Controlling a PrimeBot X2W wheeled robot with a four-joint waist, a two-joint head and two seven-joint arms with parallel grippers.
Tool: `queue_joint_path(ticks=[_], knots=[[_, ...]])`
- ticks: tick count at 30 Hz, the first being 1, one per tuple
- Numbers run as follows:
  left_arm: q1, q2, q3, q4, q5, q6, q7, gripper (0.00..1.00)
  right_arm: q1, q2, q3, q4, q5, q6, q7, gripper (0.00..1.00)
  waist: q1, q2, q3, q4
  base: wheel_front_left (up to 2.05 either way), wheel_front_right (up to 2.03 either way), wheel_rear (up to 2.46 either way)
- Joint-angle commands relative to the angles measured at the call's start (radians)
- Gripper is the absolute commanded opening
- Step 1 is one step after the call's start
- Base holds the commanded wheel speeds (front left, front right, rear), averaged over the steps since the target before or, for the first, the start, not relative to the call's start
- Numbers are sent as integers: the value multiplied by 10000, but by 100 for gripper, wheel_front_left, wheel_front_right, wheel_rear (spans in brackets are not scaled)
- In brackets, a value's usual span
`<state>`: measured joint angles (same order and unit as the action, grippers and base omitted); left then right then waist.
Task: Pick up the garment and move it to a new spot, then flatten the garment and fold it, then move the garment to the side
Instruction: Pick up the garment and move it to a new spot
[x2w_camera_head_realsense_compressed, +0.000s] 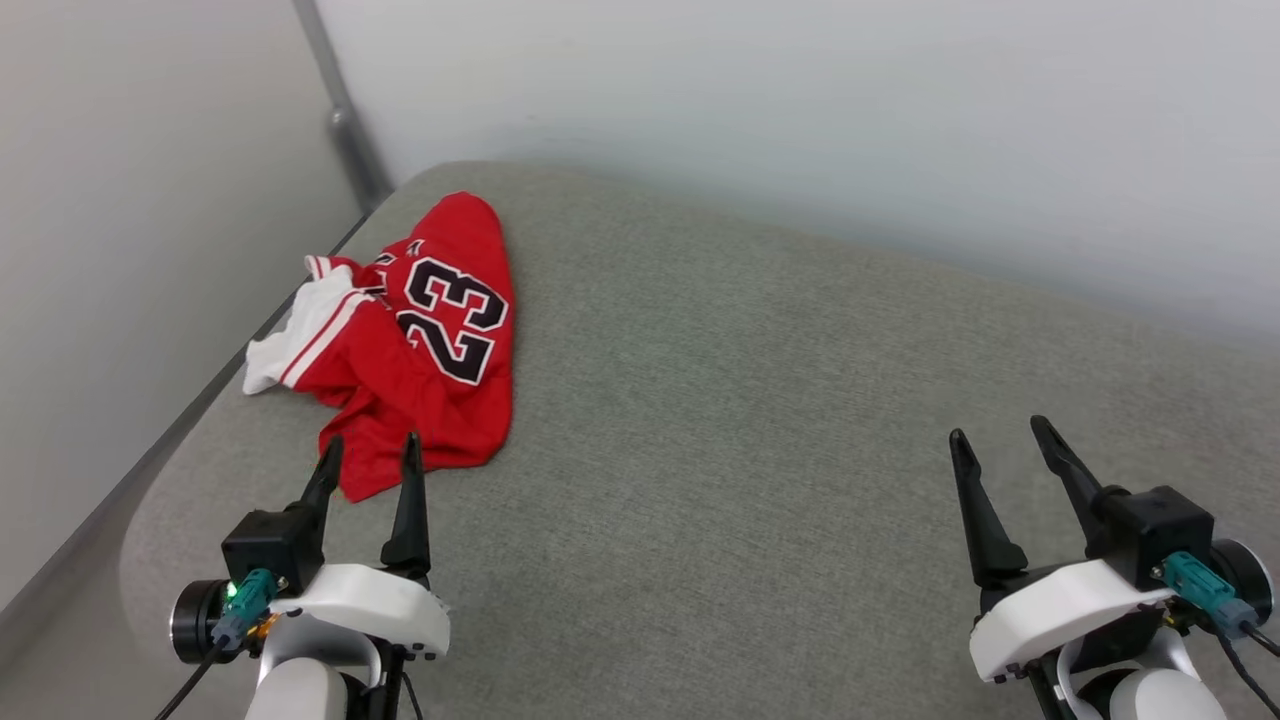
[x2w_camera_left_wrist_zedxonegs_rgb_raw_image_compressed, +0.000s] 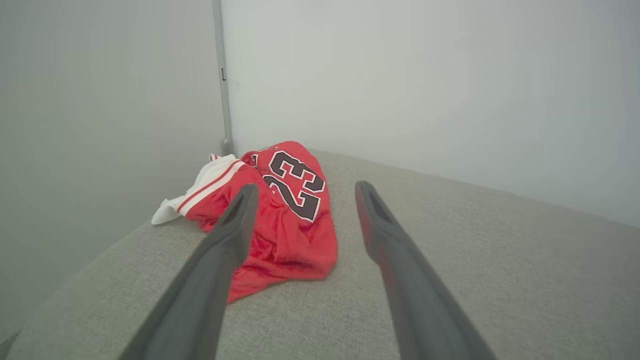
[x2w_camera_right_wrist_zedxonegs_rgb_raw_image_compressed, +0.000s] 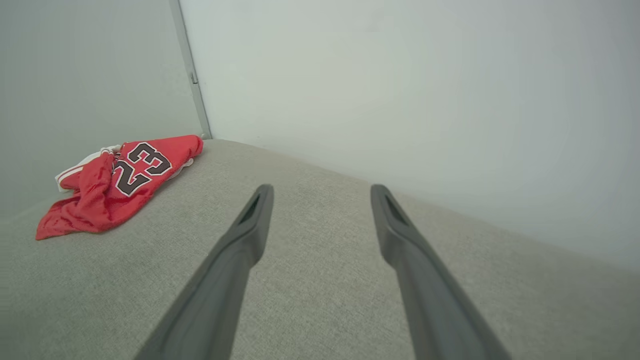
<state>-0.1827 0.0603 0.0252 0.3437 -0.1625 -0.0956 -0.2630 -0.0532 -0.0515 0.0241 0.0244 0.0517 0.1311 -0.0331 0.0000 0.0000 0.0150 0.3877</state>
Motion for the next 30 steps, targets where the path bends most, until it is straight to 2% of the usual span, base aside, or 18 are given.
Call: queue_joint_path(ticks=[1, 8, 15, 20, 24, 27, 30], knots=[[76, 21, 71, -36, 46, 40, -27, 100, -114, 12, 52, -71, -73, -7, 28, 100, 0, 0, 113, 436, 0, 0, 0], [-24, 9, 337, -111, 72, 9, -27, 100, -271, 13, 96, -197, -159, -7, 117, 100, 0, 0, 311, 911, 0, 0, 0], [-336, 19, 484, 12, 42, -38, -27, 100, -349, 13, 176, -260, -150, -5, 196, 100, 0, 0, 417, 914, 0, 0, 0], [-891, 128, 459, 273, -36, -99, -27, 100, -486, -64, 186, -343, -127, -7, 250, 100, 0, 0, 609, 688, 0, 0, 0], [-1931, 341, 403, 702, -183, -173, 38, 100, -728, -148, 230, -491, -117, -7, 328, 100, 0, 0, 1054, 275, 0, 0, 0], [-2892, 636, 574, 1036, -334, -157, 364, 100, -969, -223, 284, -609, -86, -5, 350, 100, 0, 0, 1443, -144, 0, 0, 0], [-3956, 1223, 779, 1410, -598, -207, 931, 100, -1241, -297, 383, -718, -49, -7, 365, 100, 0, 0, 1910, -653, 0, 0, 0]])
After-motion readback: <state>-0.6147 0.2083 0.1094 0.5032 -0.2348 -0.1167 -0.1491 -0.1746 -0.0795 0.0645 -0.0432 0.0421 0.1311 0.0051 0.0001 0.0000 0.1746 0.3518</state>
